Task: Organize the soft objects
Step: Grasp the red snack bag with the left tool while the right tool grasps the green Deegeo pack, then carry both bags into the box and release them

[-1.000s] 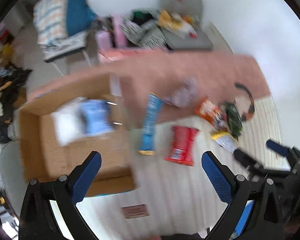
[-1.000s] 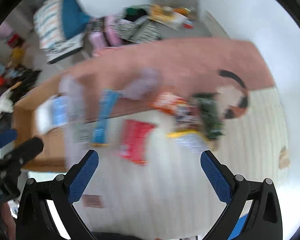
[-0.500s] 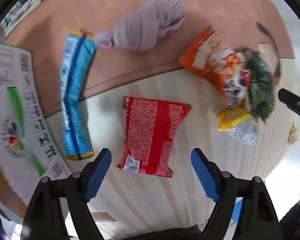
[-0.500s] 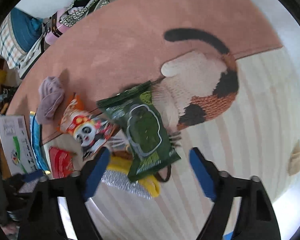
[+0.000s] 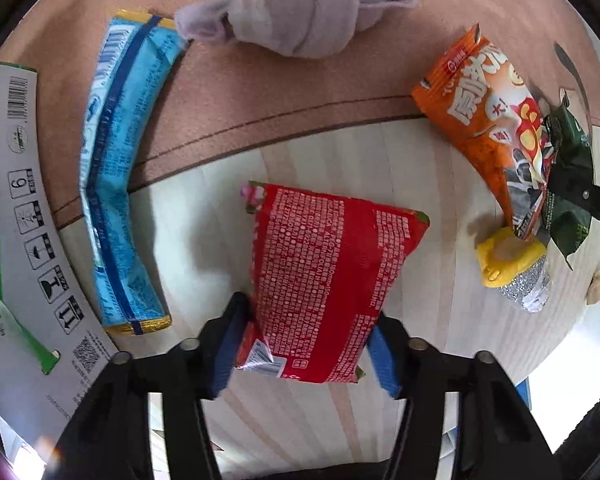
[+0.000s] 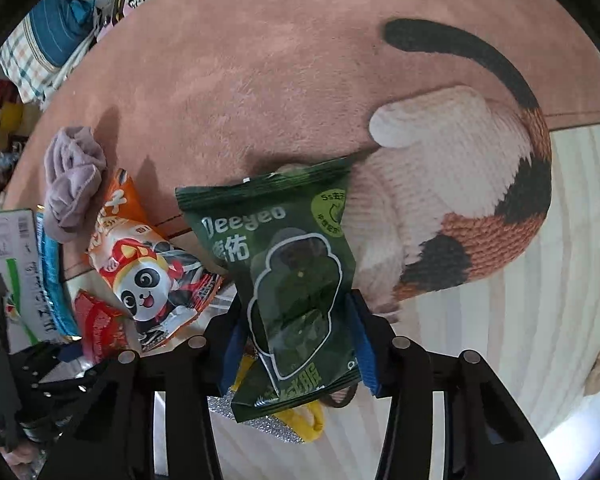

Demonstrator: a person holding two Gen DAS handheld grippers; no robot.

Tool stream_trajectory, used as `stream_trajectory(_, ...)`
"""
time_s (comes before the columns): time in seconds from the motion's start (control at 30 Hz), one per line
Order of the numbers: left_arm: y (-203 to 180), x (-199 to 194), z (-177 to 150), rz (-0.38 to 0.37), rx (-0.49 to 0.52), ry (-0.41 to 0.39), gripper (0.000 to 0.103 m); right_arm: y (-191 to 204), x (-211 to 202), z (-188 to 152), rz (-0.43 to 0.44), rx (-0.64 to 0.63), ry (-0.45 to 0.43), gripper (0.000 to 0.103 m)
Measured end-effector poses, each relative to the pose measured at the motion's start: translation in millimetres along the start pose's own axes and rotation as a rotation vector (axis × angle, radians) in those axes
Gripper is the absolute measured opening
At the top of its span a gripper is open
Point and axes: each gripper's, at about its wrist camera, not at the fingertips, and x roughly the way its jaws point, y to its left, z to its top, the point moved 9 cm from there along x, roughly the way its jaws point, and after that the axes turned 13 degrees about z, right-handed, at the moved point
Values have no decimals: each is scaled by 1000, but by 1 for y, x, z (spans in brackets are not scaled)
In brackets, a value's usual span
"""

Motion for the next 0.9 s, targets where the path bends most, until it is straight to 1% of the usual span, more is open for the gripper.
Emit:
stream_trajectory(0.17, 0, 0, -5, 0, -6, -9, 46, 3, 5, -1, -24, 8, -8, 51)
stream_trajectory(0.2, -1, -4, -5, 4, -9, -14, 44, 3, 5, -1, -27, 15, -13, 49)
stream_trajectory(0.23, 2, -9, -6, 8, -14, -23, 44, 4, 4, -2, -31, 20, -18, 41)
stream_trajectory(0.3, 2, -16, -10, 24, -7, -48, 43, 5, 0, -5, -49, 30, -36, 35)
stream_trajectory(0.37, 0, -27, -16, 26, -6, -85, 42, 4, -10, -6, -82, 22, -64, 33)
stream_trajectory(0.4, 8, -33, -18, 22, -9, -100, 42, 8, -14, -10, -82, 22, -74, 33)
stream_trajectory(0.47, 10, -48, -25, 7, -17, -137, 42, 19, -27, -19, -71, 21, -99, 33)
stream_trajectory(0.57, 17, -78, -40, -32, -33, -197, 42, 52, -54, -35, -32, -11, -148, 33)
stream_trajectory(0.67, 38, -114, -53, -72, -61, -259, 42, 100, -80, -57, 14, -72, -185, 33)
stream_trajectory(0.73, 66, -139, -68, -94, -96, -306, 42, 140, -93, -73, 59, -113, -199, 33)
stream_trajectory(0.77, 81, -150, -67, -98, -106, -318, 42, 159, -96, -78, 79, -130, -204, 33)
stream_trajectory(0.87, 131, -173, -86, -106, -157, -353, 42, 221, -105, -102, 132, -190, -207, 33)
stream_trajectory(0.9, 152, -175, -93, -106, -174, -359, 42, 238, -106, -108, 153, -207, -203, 33)
